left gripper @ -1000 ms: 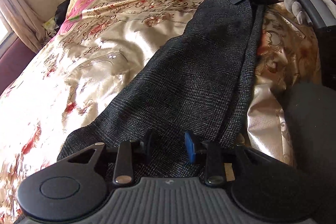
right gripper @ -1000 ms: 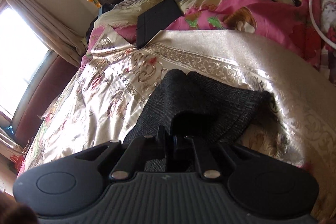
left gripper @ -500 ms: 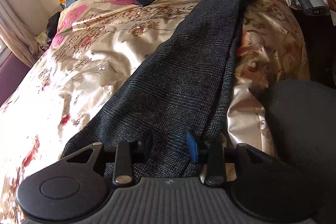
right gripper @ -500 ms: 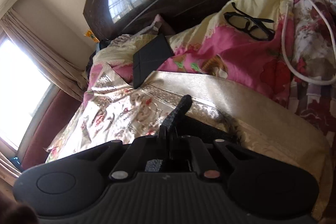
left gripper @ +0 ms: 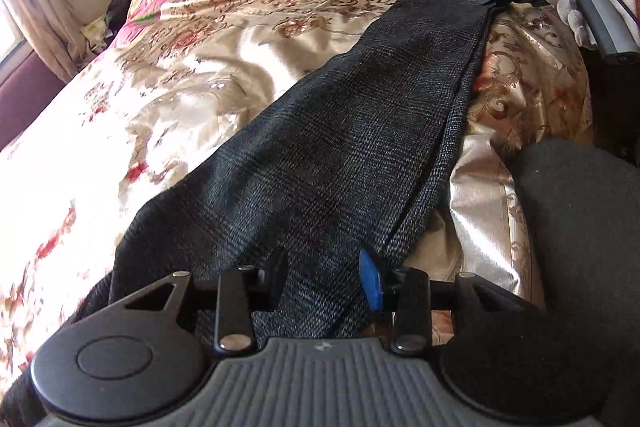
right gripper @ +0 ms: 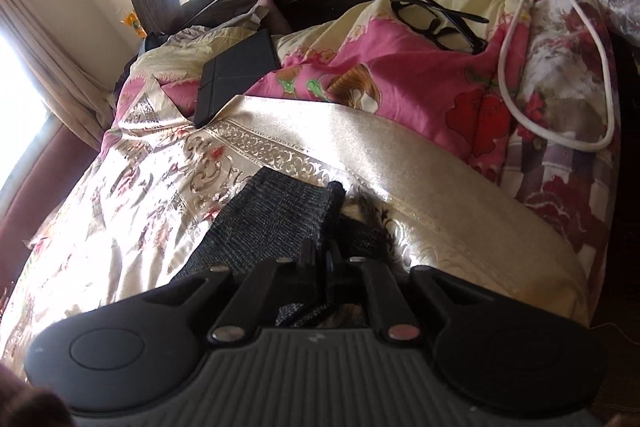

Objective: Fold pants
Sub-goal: 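Fold the hems with the right tool toward the left tool over the trousers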

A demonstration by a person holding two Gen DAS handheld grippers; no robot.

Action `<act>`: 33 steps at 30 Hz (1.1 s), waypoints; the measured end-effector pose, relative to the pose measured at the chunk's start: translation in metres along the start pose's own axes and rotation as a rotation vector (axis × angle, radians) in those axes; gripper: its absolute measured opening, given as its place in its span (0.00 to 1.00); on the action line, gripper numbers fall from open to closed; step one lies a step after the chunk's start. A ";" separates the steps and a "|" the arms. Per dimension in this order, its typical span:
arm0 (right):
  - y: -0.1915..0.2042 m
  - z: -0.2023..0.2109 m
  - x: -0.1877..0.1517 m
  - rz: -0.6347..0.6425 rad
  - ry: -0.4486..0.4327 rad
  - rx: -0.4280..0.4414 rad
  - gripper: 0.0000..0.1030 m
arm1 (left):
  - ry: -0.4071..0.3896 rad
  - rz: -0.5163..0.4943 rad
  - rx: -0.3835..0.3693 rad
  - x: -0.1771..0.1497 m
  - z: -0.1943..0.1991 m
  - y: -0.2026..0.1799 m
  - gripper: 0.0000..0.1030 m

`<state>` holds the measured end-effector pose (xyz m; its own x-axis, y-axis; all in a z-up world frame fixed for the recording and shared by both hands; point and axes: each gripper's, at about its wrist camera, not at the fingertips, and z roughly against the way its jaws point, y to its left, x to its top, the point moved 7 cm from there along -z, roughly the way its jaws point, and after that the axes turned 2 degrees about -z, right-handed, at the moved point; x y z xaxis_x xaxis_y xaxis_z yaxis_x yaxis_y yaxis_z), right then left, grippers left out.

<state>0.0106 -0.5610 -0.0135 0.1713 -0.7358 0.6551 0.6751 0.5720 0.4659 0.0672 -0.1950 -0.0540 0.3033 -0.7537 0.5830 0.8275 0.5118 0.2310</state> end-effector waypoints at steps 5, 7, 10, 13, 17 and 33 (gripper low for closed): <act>0.032 0.050 0.003 0.256 -0.145 -0.111 0.10 | -0.041 0.078 0.025 -0.013 0.028 0.019 0.53; 0.071 0.061 -0.010 0.389 -0.130 -0.036 0.10 | -0.053 0.100 0.064 -0.021 0.038 0.031 0.53; 0.140 0.054 -0.058 0.536 0.031 0.183 0.22 | -0.049 0.152 0.128 -0.038 0.047 0.058 0.54; 0.210 0.042 -0.123 0.634 0.190 0.401 0.23 | -0.024 0.199 0.217 -0.062 0.051 0.086 0.54; 0.269 0.025 -0.200 0.775 0.400 0.509 0.23 | 0.084 0.237 0.220 -0.107 0.045 0.105 0.64; 0.349 -0.045 -0.255 0.765 1.032 0.744 0.33 | -0.064 0.419 0.186 -0.105 0.050 0.177 0.65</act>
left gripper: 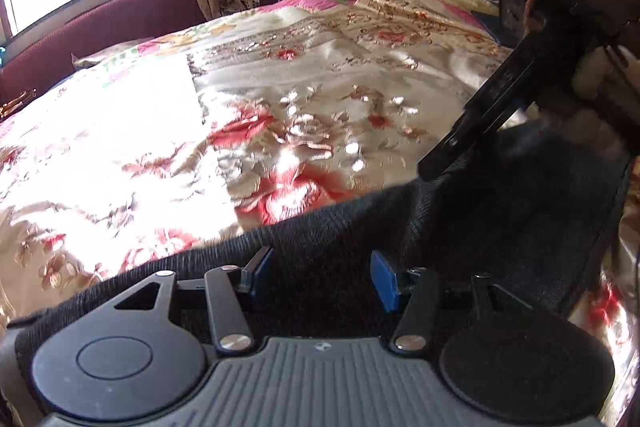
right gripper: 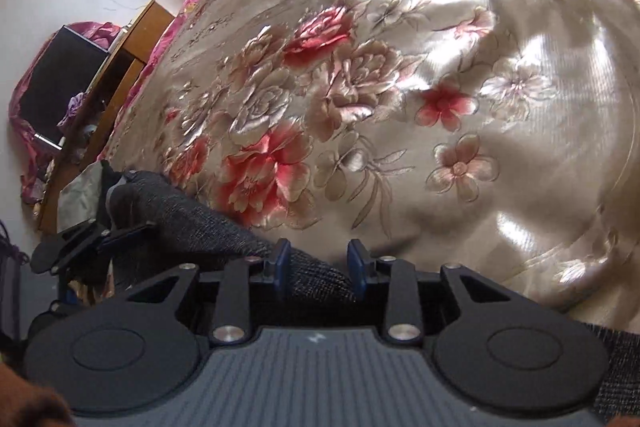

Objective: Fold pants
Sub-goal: 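Fold the hems with the right tool toward the left tool over the trousers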

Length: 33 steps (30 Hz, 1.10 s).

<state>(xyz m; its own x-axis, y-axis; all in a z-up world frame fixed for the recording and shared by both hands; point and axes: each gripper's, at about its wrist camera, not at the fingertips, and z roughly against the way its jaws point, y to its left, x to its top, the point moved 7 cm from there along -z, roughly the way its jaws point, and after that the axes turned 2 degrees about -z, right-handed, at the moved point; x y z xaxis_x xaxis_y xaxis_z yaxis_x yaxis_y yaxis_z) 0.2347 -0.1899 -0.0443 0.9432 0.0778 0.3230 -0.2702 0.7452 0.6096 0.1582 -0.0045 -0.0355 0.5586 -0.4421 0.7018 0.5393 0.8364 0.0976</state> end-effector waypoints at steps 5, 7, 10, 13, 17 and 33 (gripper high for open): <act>0.009 0.008 -0.026 -0.095 0.102 0.138 0.33 | 0.079 0.014 -0.014 -0.035 0.005 -0.004 0.65; 0.013 0.004 -0.032 -0.093 0.128 0.155 0.33 | 0.079 -0.003 -0.011 -0.038 0.007 -0.009 0.65; 0.020 -0.007 -0.029 -0.060 0.124 0.182 0.38 | 0.082 -0.006 -0.014 -0.038 0.007 -0.011 0.66; 0.021 -0.028 -0.013 -0.090 0.077 0.230 0.38 | 0.082 -0.004 -0.016 -0.036 0.006 -0.011 0.66; 0.029 -0.039 0.011 -0.244 -0.044 0.470 0.37 | 0.079 -0.008 -0.009 -0.038 0.010 -0.011 0.66; 0.073 -0.023 0.038 -0.031 -0.312 0.310 0.38 | 0.060 0.038 -0.011 -0.059 0.027 -0.019 0.68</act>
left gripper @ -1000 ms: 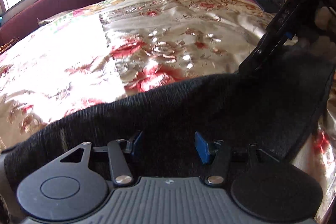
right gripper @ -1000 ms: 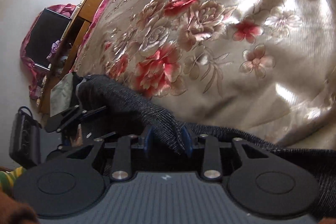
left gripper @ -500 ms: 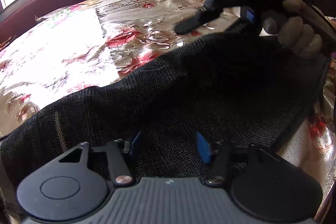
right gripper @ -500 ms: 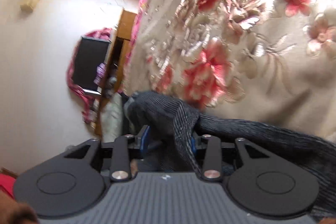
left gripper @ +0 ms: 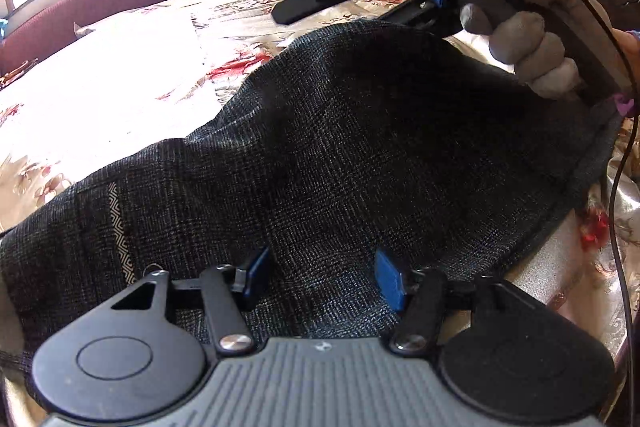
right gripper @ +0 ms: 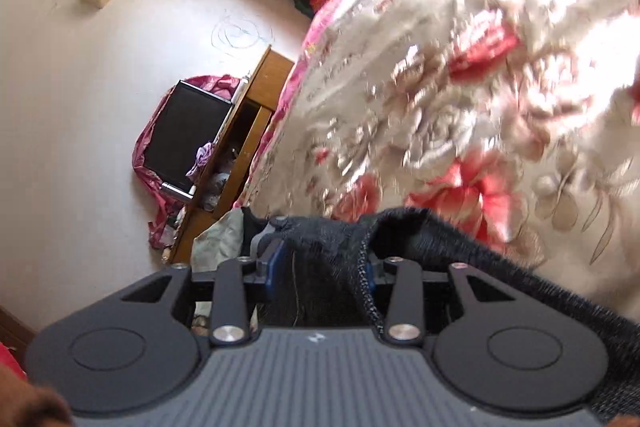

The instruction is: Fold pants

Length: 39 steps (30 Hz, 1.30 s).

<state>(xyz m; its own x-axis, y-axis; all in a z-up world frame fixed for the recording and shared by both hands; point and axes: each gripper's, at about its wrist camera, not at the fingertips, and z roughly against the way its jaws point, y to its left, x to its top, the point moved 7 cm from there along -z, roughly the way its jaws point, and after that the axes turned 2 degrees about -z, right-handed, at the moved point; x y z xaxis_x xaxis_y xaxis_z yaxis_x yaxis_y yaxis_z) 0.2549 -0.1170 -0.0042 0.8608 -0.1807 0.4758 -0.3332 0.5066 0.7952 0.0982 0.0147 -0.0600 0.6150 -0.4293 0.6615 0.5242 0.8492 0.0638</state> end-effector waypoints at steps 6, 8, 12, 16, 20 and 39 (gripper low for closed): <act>-0.036 0.039 0.043 -0.081 -0.216 -0.133 0.38 | 0.002 0.001 0.001 0.002 0.008 -0.003 0.68; -0.018 0.037 0.032 -0.008 -0.175 -0.135 0.38 | -0.008 0.012 0.008 0.005 0.011 0.000 0.68; 0.013 0.016 -0.015 0.098 -0.010 -0.086 0.38 | -0.045 0.015 0.076 0.014 0.016 0.022 0.68; -0.029 -0.006 -0.047 0.057 0.092 -0.297 0.34 | 0.032 0.024 0.146 -0.005 0.010 0.041 0.69; -0.034 0.005 -0.053 0.125 0.090 -0.416 0.18 | 0.035 0.025 0.168 -0.016 0.028 0.045 0.70; 0.044 -0.022 -0.109 0.365 0.153 -0.452 0.31 | -0.100 0.082 0.387 -0.023 0.062 0.104 0.80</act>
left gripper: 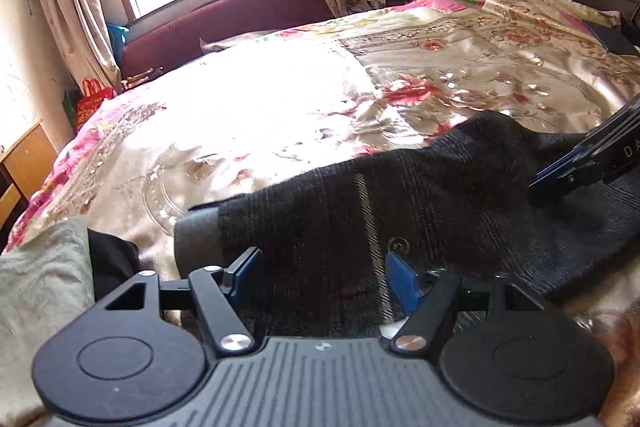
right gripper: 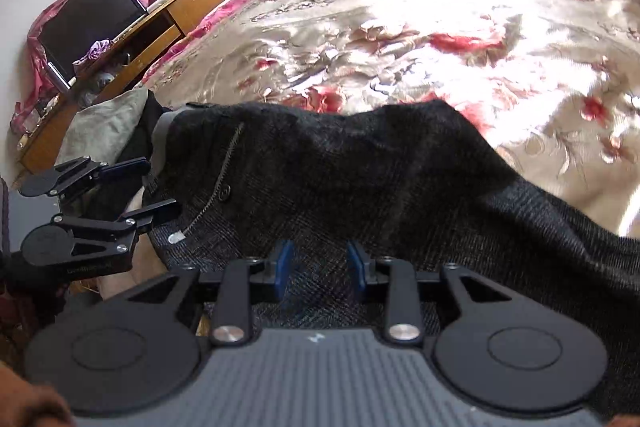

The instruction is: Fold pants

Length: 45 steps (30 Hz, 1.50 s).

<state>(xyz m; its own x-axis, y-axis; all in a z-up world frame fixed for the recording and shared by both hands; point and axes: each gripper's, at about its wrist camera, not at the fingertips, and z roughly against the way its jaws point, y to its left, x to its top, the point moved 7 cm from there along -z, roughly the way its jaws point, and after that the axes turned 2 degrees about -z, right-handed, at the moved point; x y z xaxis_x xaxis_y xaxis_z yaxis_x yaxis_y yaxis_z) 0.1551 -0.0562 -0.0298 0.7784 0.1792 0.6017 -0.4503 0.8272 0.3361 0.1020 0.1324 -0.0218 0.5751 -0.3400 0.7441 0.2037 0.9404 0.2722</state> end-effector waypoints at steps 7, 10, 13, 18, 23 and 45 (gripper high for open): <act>-0.012 -0.033 0.041 0.032 -0.030 -0.087 0.33 | 0.015 -0.016 0.050 0.004 -0.048 0.022 0.82; -0.037 -0.061 0.040 0.005 0.024 -0.117 0.29 | 0.034 0.010 0.026 -0.004 -0.067 0.027 0.90; -0.040 -0.048 0.043 -0.055 0.009 -0.081 0.30 | 0.034 -0.012 0.035 0.000 -0.059 0.025 0.89; -0.049 -0.029 0.044 -0.036 -0.044 -0.144 0.34 | -0.005 0.006 0.023 0.008 -0.036 0.019 0.89; -0.058 -0.024 0.039 -0.131 -0.061 -0.123 0.33 | 0.073 -0.076 0.042 -0.001 -0.045 -0.005 0.88; -0.220 0.274 -0.159 -0.791 -0.531 -0.342 0.36 | -0.092 -0.510 -0.516 0.084 0.012 -0.307 0.86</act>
<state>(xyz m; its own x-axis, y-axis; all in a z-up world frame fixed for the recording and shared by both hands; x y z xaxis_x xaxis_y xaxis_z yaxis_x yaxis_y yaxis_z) 0.0105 -0.4121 -0.0009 0.4659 -0.6780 0.5685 0.3250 0.7288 0.6027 0.0778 -0.1851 -0.0359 0.2447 -0.7140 0.6560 0.7892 0.5397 0.2931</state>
